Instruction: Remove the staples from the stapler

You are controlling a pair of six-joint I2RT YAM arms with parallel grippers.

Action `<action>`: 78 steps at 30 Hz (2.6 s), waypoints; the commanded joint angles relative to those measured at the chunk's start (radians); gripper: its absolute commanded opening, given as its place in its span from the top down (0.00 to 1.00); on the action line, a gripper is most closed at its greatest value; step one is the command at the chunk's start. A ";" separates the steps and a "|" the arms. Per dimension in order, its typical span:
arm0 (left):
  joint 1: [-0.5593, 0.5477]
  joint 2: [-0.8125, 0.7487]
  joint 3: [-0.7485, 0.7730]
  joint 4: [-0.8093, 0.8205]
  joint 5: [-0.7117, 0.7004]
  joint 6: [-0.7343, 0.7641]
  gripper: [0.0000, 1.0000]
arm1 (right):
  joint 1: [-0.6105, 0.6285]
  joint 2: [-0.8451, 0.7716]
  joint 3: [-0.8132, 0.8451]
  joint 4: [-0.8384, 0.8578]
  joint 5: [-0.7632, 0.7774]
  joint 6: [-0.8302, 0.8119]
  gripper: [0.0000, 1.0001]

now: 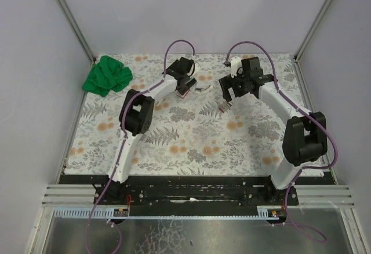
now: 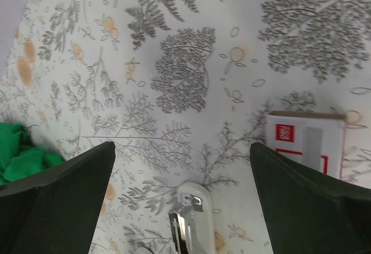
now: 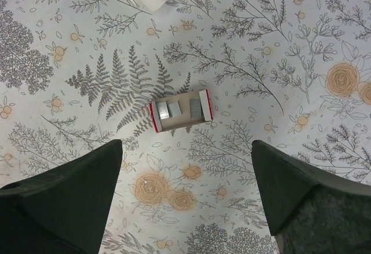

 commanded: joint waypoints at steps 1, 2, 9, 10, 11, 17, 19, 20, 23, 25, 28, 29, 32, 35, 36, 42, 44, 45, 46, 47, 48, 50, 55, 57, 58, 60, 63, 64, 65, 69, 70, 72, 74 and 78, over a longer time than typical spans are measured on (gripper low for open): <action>-0.032 -0.044 -0.045 -0.021 0.059 -0.037 0.00 | -0.002 -0.041 0.002 0.031 -0.025 0.004 0.01; -0.036 -0.045 -0.054 -0.012 0.060 -0.029 0.00 | -0.004 -0.040 0.001 0.031 -0.025 0.005 0.01; -0.034 0.039 0.061 0.012 -0.085 -0.015 0.00 | -0.004 -0.068 0.000 0.032 -0.030 0.006 0.01; -0.032 0.054 0.084 0.012 -0.095 -0.016 0.00 | -0.003 -0.067 0.000 0.031 -0.030 0.006 0.01; -0.032 0.066 0.103 0.012 -0.103 -0.013 0.00 | -0.004 -0.068 -0.001 0.031 -0.032 0.006 0.01; -0.037 0.097 0.136 -0.007 -0.052 0.027 0.00 | -0.004 -0.068 -0.001 0.031 -0.032 0.005 0.01; -0.039 0.097 0.130 -0.025 -0.039 0.038 0.00 | -0.003 -0.069 -0.001 0.033 -0.032 0.003 0.01; -0.039 0.094 0.123 -0.032 -0.024 0.041 0.00 | -0.004 -0.068 -0.002 0.033 -0.033 0.005 0.01; -0.041 0.078 0.094 -0.054 0.038 0.048 0.00 | -0.004 -0.066 -0.003 0.035 -0.035 0.005 0.01; -0.045 0.061 0.068 -0.059 0.089 0.057 0.00 | -0.003 -0.064 -0.002 0.033 -0.036 0.004 0.01; -0.055 0.036 0.029 -0.059 0.151 0.082 0.00 | -0.003 -0.065 -0.002 0.033 -0.034 0.003 0.01; -0.059 0.027 0.013 -0.059 0.166 0.092 0.00 | -0.003 -0.066 -0.002 0.032 -0.033 0.002 0.01; -0.076 -0.003 -0.034 -0.059 0.204 0.113 0.00 | -0.004 -0.071 -0.002 0.035 -0.031 0.002 0.01; -0.086 -0.040 -0.084 -0.055 0.240 0.114 0.00 | -0.004 -0.073 -0.004 0.038 -0.028 0.002 0.01; -0.089 -0.053 -0.100 -0.054 0.246 0.113 0.00 | -0.004 -0.074 -0.003 0.040 -0.026 0.001 0.01; -0.111 -0.137 -0.205 -0.048 0.292 0.094 0.00 | -0.005 -0.061 0.001 0.044 -0.026 0.025 0.01; -0.124 -0.165 -0.241 -0.045 0.298 0.085 0.00 | -0.007 -0.052 0.007 0.041 -0.029 0.041 0.01; -0.133 -0.177 -0.258 -0.045 0.300 0.082 0.00 | -0.009 -0.051 0.011 0.039 -0.030 0.051 0.01; -0.141 -0.185 -0.277 -0.045 0.298 0.078 0.00 | -0.013 -0.050 0.012 0.040 -0.028 0.064 0.01; -0.150 -0.196 -0.295 -0.045 0.297 0.073 0.00 | -0.018 -0.051 0.014 0.043 -0.020 0.077 0.01; -0.158 -0.204 -0.313 -0.041 0.299 0.069 0.00 | -0.023 -0.051 0.014 0.048 -0.018 0.091 0.01; -0.168 -0.222 -0.349 -0.021 0.304 0.054 0.00 | -0.035 -0.050 0.012 0.053 -0.021 0.106 0.01; -0.199 -0.236 -0.377 -0.004 0.297 0.004 0.00 | -0.065 -0.010 0.017 0.051 -0.064 0.147 0.01; -0.213 -0.241 -0.384 -0.001 0.289 -0.014 0.00 | -0.080 0.000 0.023 0.044 -0.089 0.165 0.00; -0.219 -0.246 -0.387 -0.001 0.286 -0.022 0.00 | -0.087 0.004 0.025 0.040 -0.099 0.170 0.00; -0.235 -0.268 -0.409 0.009 0.282 -0.034 0.00 | -0.101 0.013 0.022 0.041 -0.118 0.186 0.03; -0.248 -0.293 -0.424 0.028 0.271 -0.058 0.00 | -0.120 0.026 0.018 0.048 -0.129 0.207 0.05; -0.249 -0.297 -0.420 0.031 0.263 -0.068 0.00 | -0.124 0.031 0.021 0.046 -0.120 0.214 0.05; -0.248 -0.300 -0.410 0.032 0.249 -0.079 0.00 | -0.125 0.035 0.023 0.043 -0.116 0.217 0.05; -0.235 -0.326 -0.354 0.015 0.190 -0.112 0.00 | -0.127 0.050 0.035 0.034 -0.099 0.230 0.06; -0.228 -0.340 -0.344 0.004 0.194 -0.119 0.00 | -0.127 0.054 0.039 0.032 -0.101 0.230 0.06; -0.217 -0.378 -0.342 -0.011 0.206 -0.131 0.00 | -0.127 0.070 0.048 0.027 -0.104 0.231 0.08; -0.208 -0.426 -0.368 -0.021 0.216 -0.146 0.00 | -0.127 0.086 0.061 0.023 -0.114 0.231 0.09; -0.168 -0.552 -0.467 -0.045 0.325 -0.209 0.00 | -0.128 0.133 0.092 0.014 -0.145 0.226 0.11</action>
